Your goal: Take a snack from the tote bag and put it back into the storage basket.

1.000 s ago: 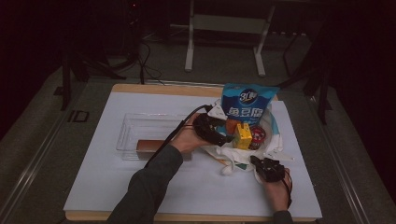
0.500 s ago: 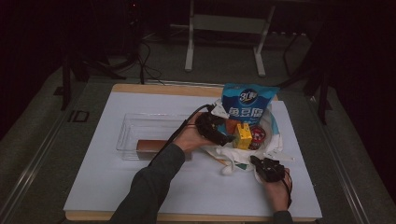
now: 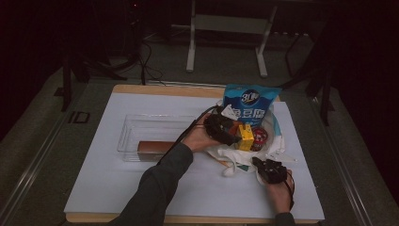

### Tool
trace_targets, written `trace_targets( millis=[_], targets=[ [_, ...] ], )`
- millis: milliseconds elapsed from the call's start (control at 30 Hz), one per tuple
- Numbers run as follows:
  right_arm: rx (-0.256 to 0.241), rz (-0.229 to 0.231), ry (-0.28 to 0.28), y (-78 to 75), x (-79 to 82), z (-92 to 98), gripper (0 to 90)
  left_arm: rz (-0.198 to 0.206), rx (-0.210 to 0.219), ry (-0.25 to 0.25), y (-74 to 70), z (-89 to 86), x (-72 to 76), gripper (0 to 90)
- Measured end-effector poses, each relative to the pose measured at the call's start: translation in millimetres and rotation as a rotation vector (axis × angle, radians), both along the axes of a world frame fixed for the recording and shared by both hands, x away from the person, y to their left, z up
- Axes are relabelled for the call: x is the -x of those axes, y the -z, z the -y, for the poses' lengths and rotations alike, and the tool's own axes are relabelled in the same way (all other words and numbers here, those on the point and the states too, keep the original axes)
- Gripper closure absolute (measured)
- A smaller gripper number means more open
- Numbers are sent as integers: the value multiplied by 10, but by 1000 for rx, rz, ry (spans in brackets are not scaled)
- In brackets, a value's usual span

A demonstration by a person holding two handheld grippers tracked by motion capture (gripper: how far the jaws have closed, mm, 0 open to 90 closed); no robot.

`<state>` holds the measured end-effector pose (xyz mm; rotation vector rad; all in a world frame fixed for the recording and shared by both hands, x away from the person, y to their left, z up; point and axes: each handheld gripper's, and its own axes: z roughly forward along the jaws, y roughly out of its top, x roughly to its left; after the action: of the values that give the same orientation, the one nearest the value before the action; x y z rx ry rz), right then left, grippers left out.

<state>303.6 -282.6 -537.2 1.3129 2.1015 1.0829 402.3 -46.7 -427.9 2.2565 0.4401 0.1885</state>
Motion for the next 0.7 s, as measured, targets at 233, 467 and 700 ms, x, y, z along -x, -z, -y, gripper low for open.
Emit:
trace_targets(
  millis=[233,467,700],
  targets=[
    [-1,-1,-1,1,-1,2,899,-3,-39,-13,37,80,-78,276],
    [-2,-1,-1,0,0,2,898,1,-50,26,84,139,-111,251],
    [-4,0,-3,0,1,4,895,-3,-75,44,112,225,-162,207]
  ],
)
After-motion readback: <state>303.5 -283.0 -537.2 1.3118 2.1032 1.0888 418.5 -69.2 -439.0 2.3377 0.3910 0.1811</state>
